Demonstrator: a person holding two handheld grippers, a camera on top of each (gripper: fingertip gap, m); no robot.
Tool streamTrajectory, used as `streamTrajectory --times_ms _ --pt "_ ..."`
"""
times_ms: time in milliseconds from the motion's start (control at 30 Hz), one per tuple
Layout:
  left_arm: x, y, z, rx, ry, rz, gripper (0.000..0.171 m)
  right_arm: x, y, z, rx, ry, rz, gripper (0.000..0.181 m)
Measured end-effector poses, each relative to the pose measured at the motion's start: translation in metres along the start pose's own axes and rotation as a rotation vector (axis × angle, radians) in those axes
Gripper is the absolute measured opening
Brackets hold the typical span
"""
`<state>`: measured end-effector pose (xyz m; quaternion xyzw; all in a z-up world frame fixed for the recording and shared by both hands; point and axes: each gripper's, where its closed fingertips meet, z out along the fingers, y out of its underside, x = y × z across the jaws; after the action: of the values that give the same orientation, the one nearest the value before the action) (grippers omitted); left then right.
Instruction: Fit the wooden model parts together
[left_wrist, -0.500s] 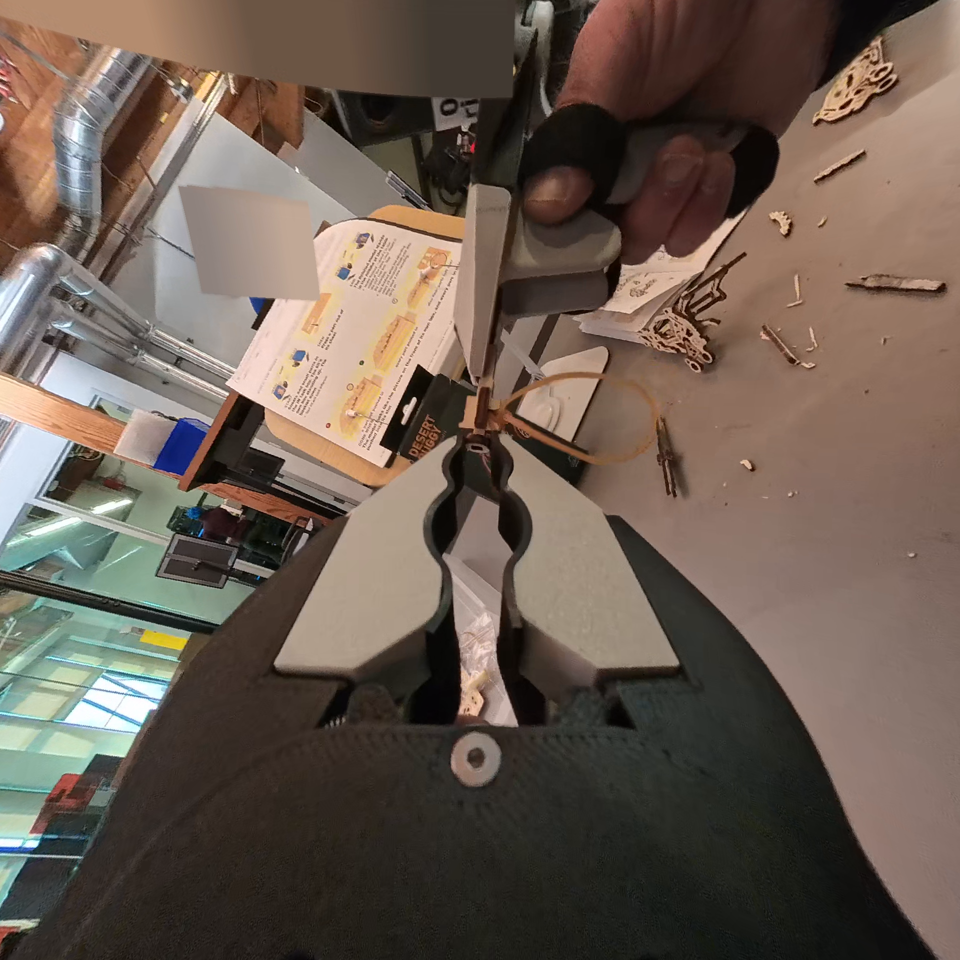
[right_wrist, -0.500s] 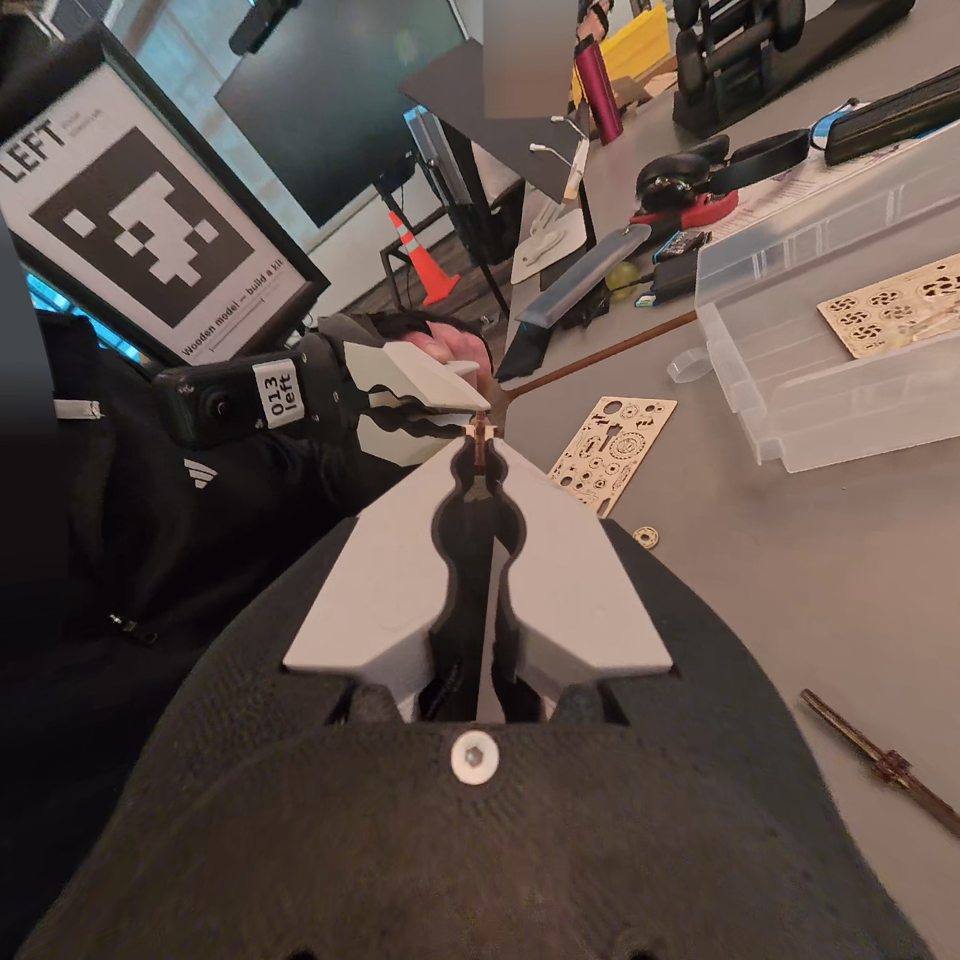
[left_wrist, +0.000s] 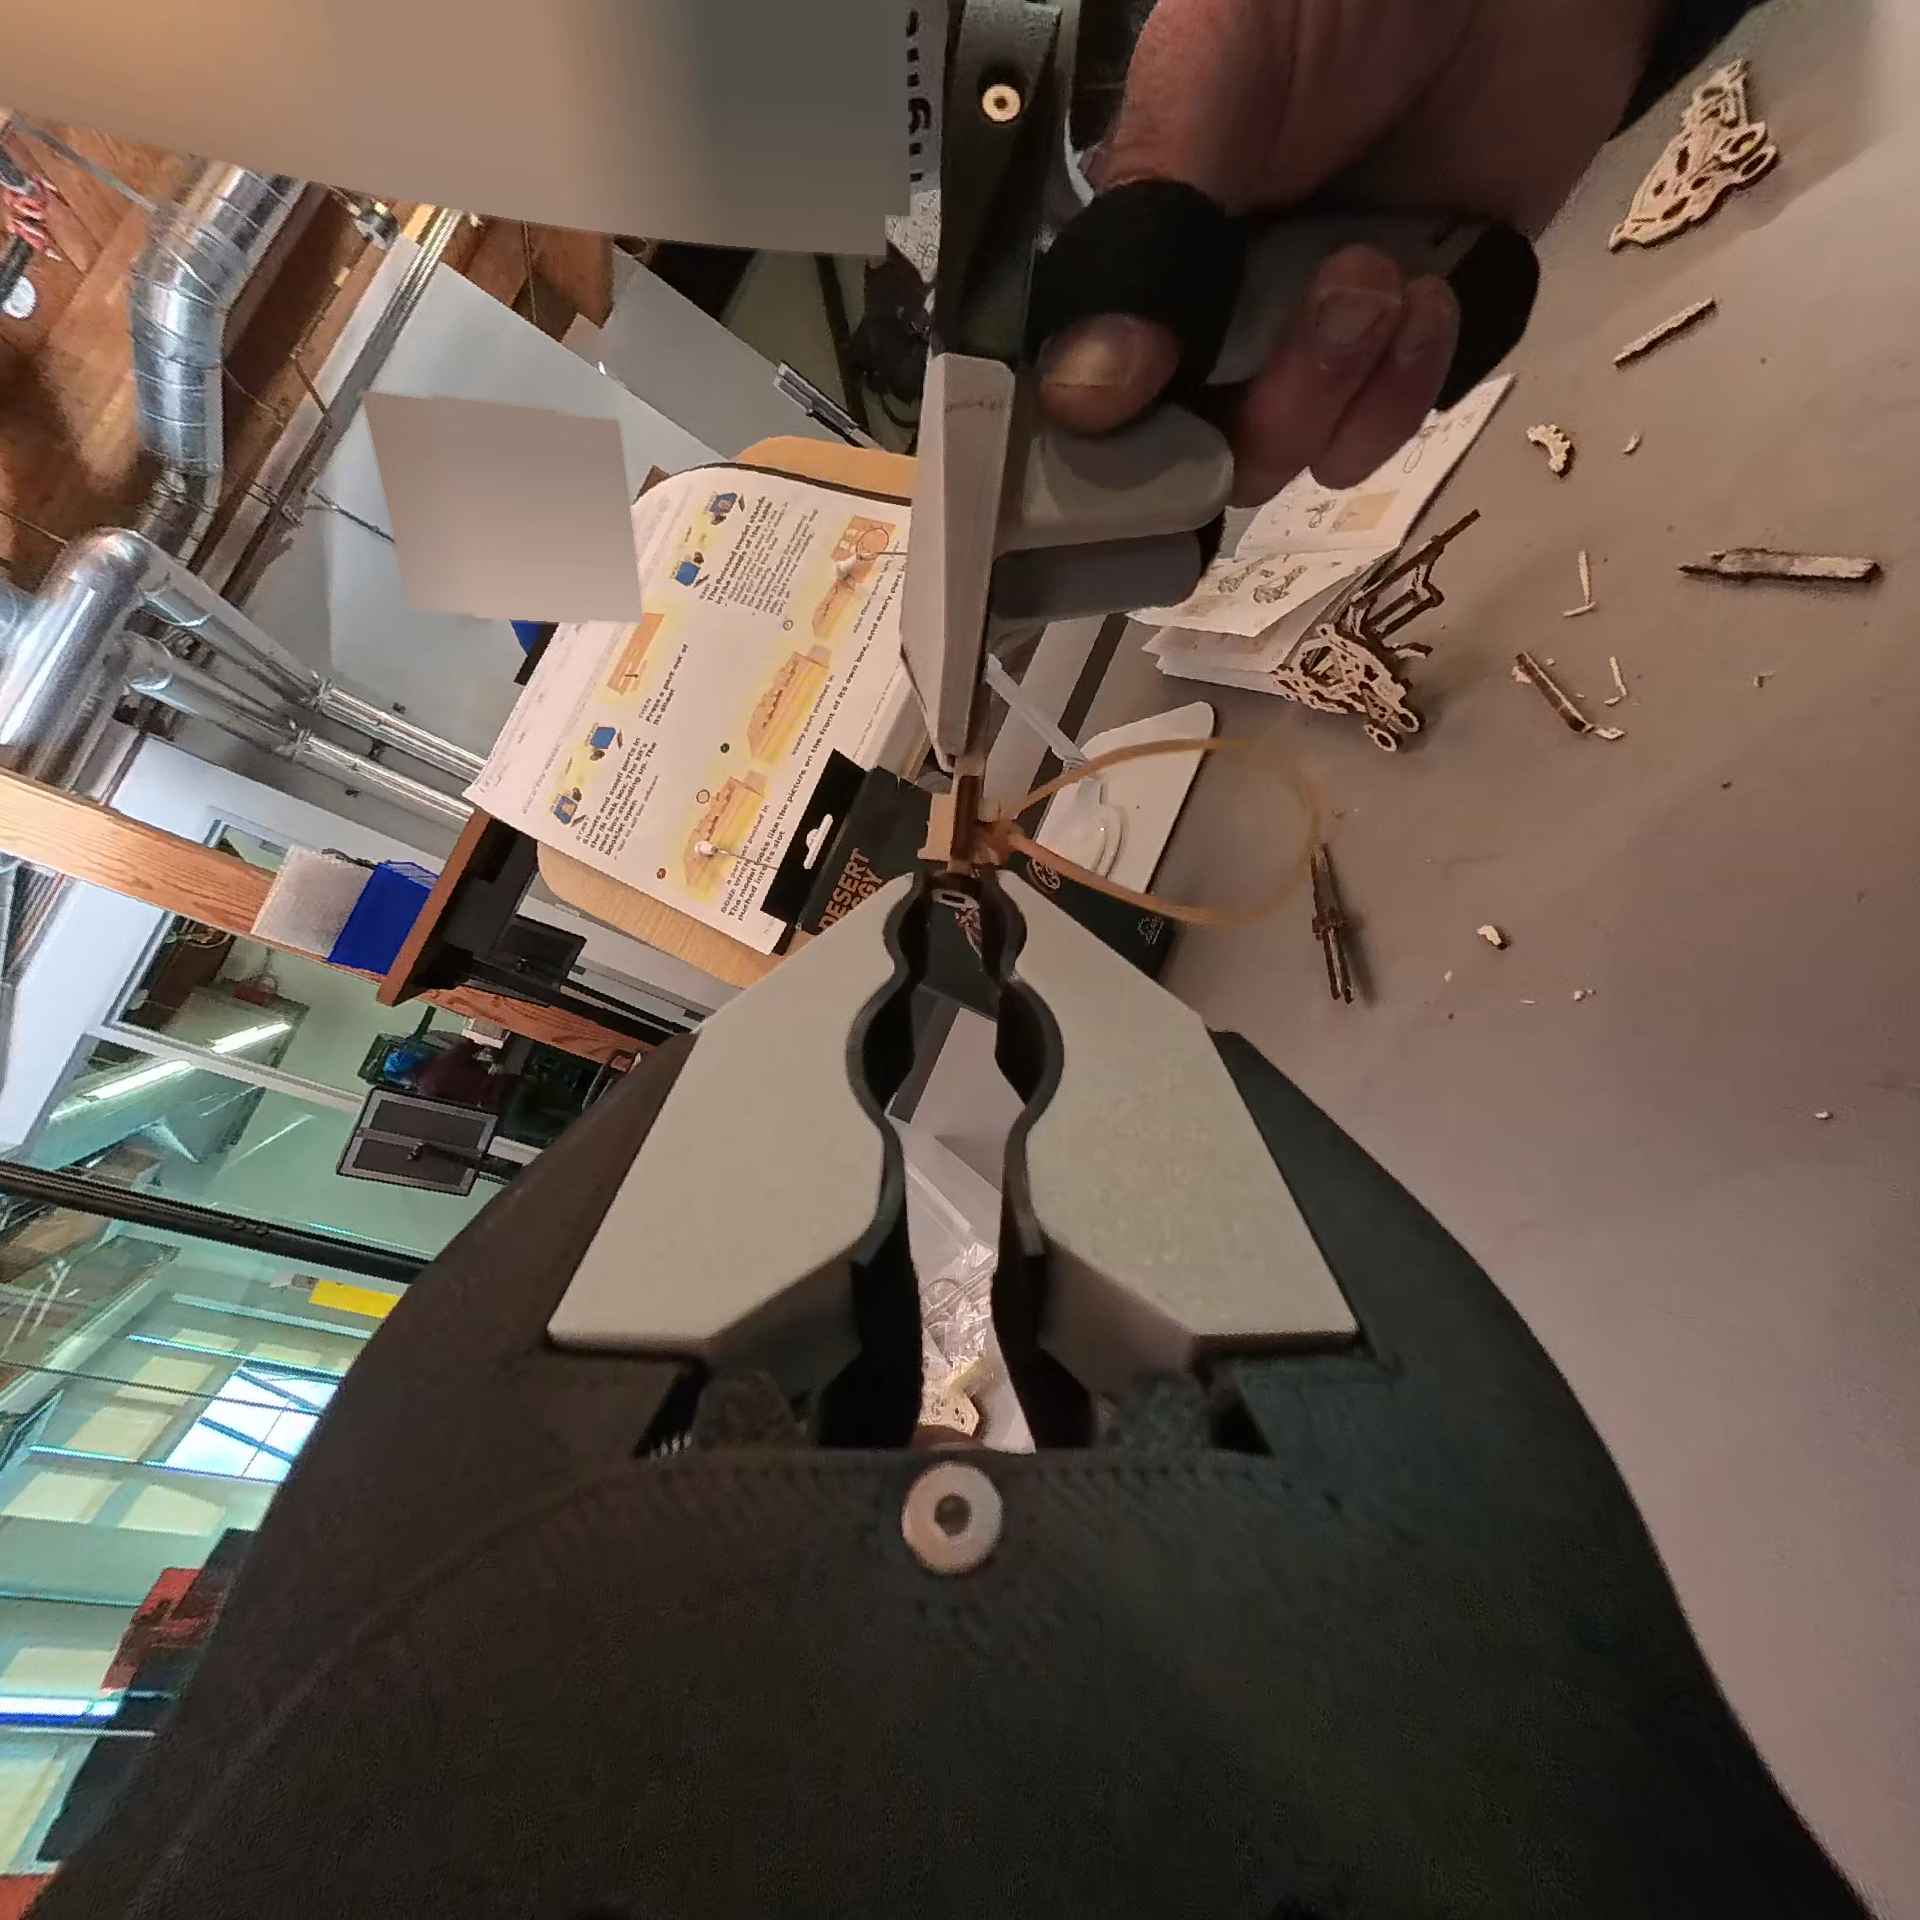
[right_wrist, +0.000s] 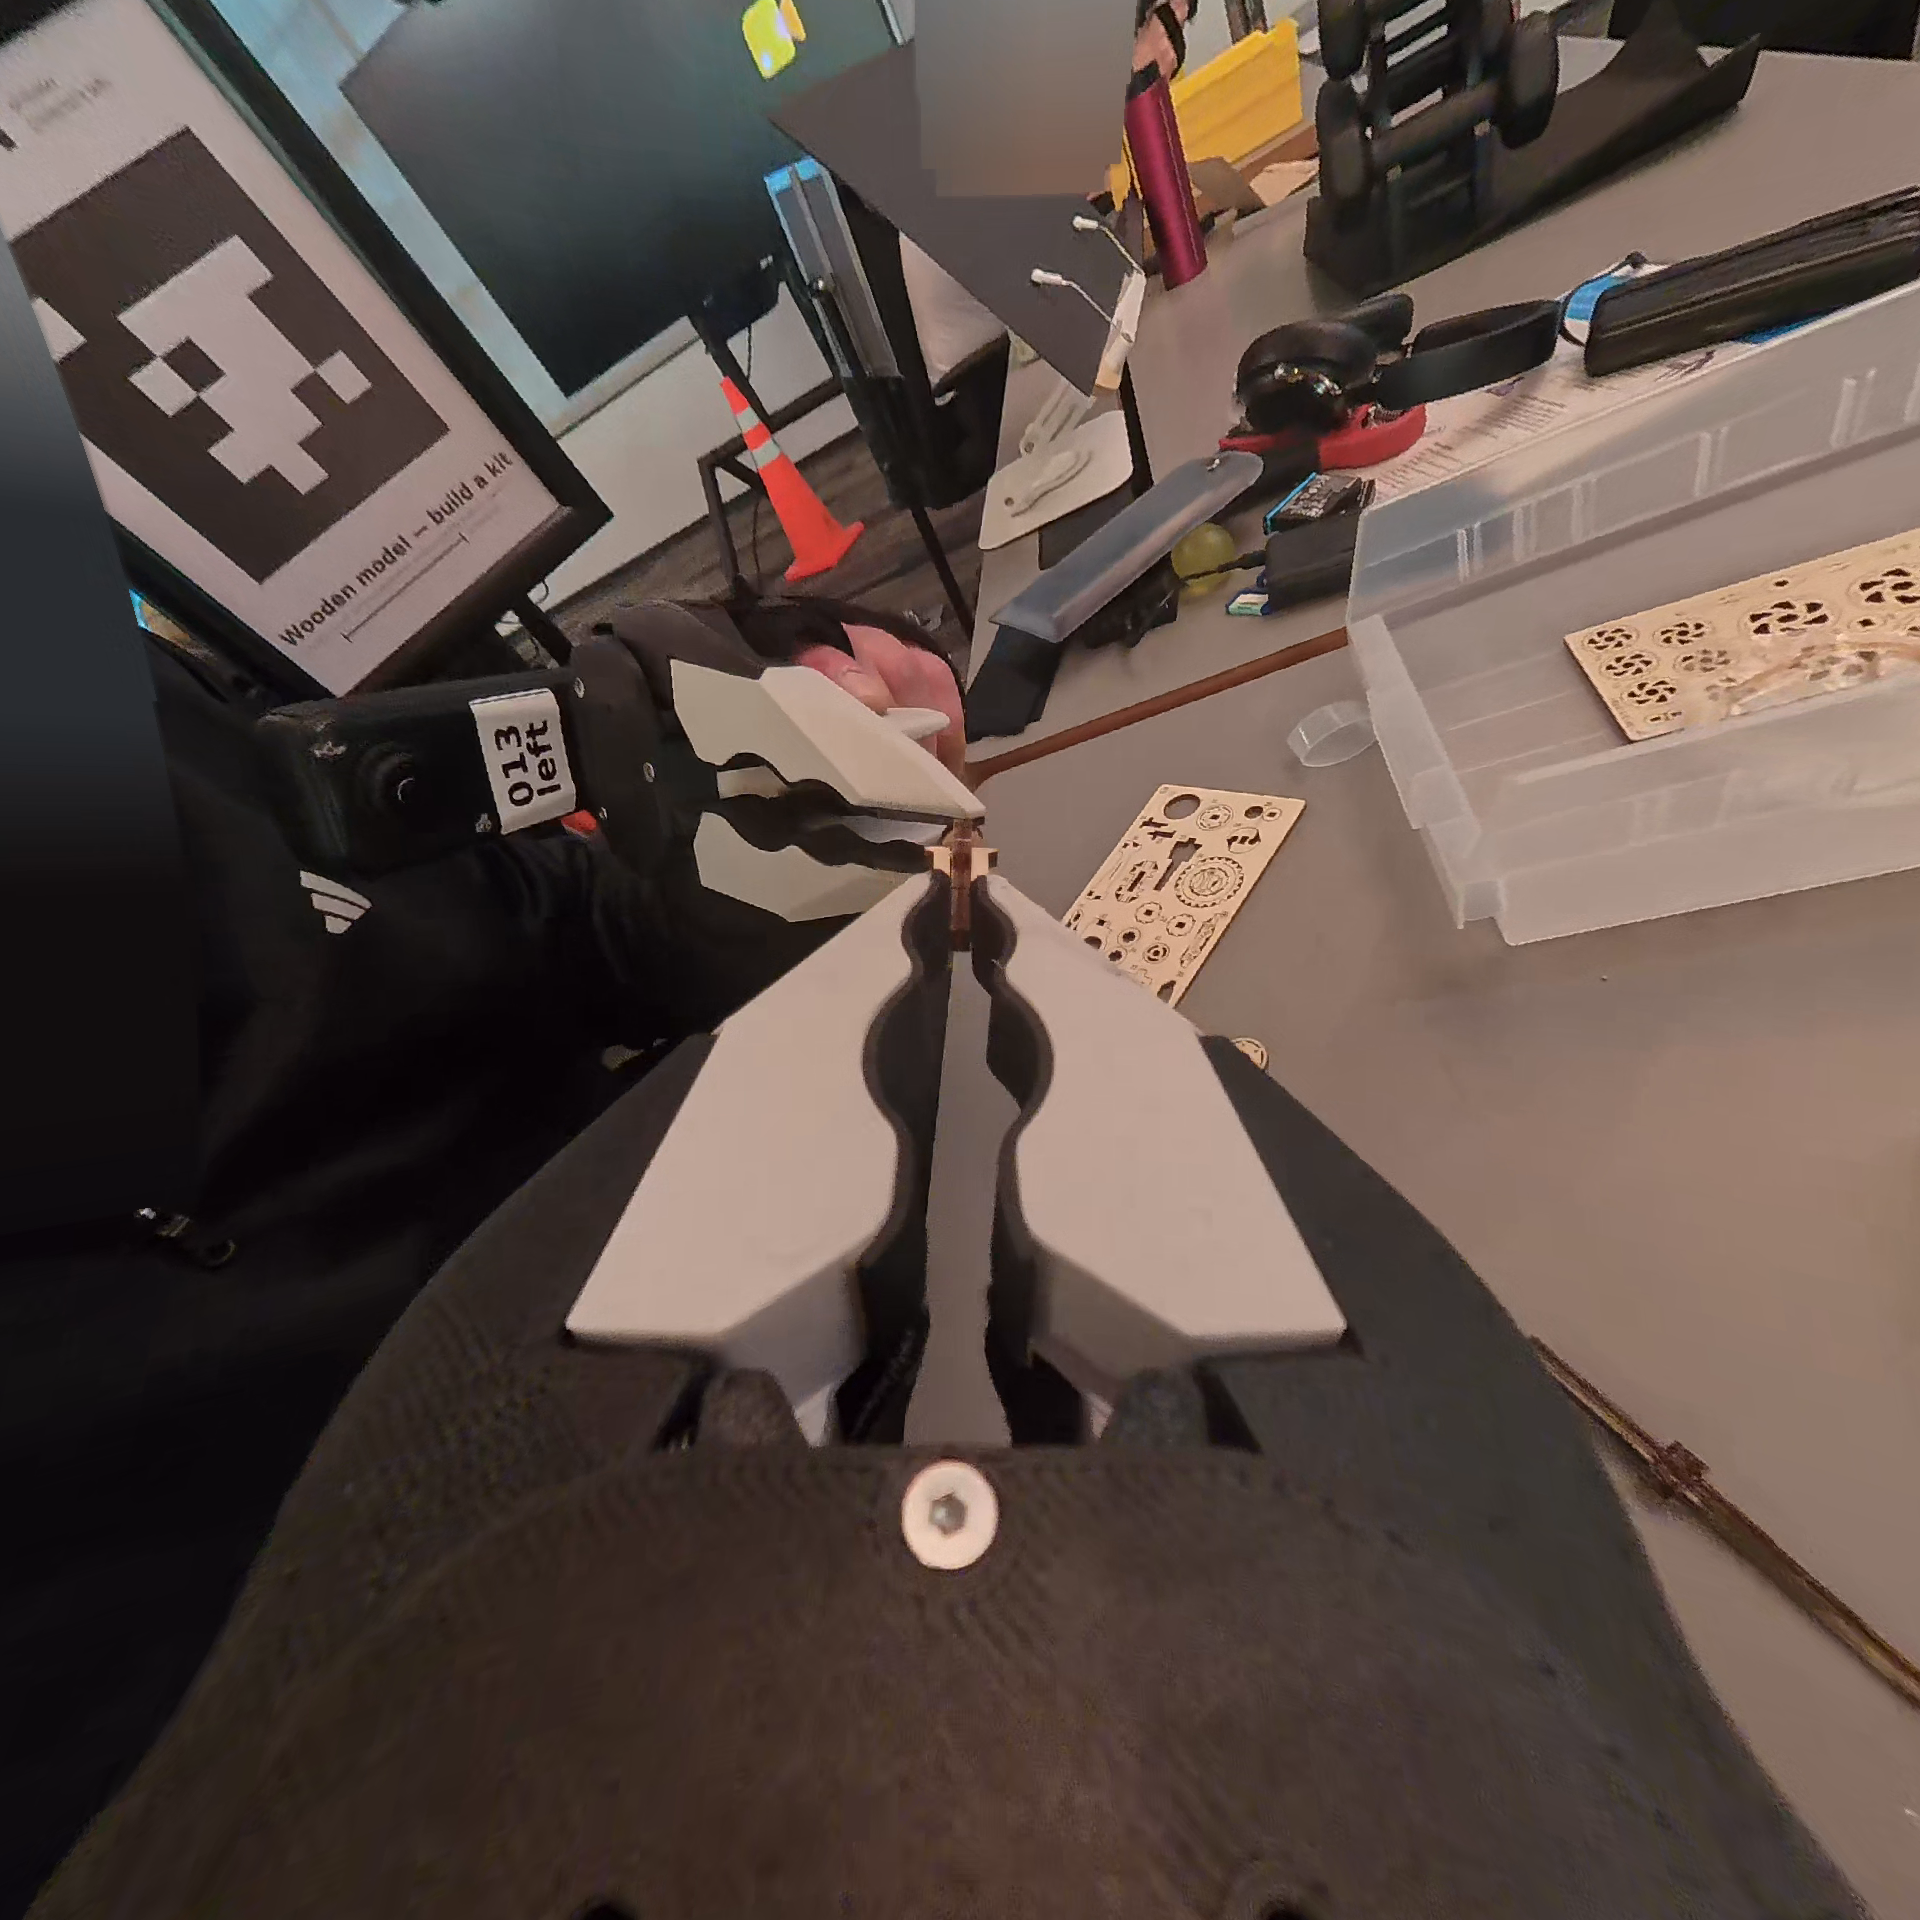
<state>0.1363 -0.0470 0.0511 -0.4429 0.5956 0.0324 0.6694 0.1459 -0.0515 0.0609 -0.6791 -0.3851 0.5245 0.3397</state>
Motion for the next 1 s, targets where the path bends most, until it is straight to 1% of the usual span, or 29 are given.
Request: streamTrajectory --times_ms 100,233,300,367,433,567,600,667,800,1000 --pt "0.003 0.003 0.001 -0.017 0.009 0.015 0.006 0.002 0.002 0.002 -0.017 0.015 -0.003 0.0" --pt "0.005 -0.001 0.001 0.013 0.016 -0.024 0.006 0.001 0.001 0.003 -0.01 0.014 0.007 0.0" --pt "0.002 0.001 0.001 0.022 -0.005 -0.064 0.007 0.002 -0.002 0.004 -0.005 0.023 -0.004 0.0" --pt "-0.001 0.002 0.0 0.029 -0.019 -0.098 0.006 0.003 -0.005 0.0 -0.005 0.038 -0.015 0.004" --pt "-0.002 0.002 -0.001 0.039 -0.019 -0.119 0.007 0.006 -0.004 -0.002 -0.013 0.047 -0.014 0.012" --pt "-0.001 0.0 0.0 0.043 -0.012 -0.112 0.006 0.003 -0.001 -0.001 -0.045 0.025 -0.001 0.019" --pt "0.0 -0.001 0.0 0.044 -0.008 -0.107 0.006 0.001 0.0 0.0 -0.048 0.013 -0.001 0.017" --pt "0.001 -0.003 0.0 0.045 -0.006 -0.095 0.006 -0.001 -0.001 0.001 -0.041 -0.001 -0.004 0.001" --pt "-0.001 -0.003 0.0 0.041 -0.01 -0.091 0.006 -0.001 -0.001 0.001 -0.02 0.009 0.001 0.0" --pt "-0.007 -0.008 -0.001 0.095 -0.026 -0.197 0.006 -0.005 -0.007 -0.002 0.113 0.012 0.009 0.001"
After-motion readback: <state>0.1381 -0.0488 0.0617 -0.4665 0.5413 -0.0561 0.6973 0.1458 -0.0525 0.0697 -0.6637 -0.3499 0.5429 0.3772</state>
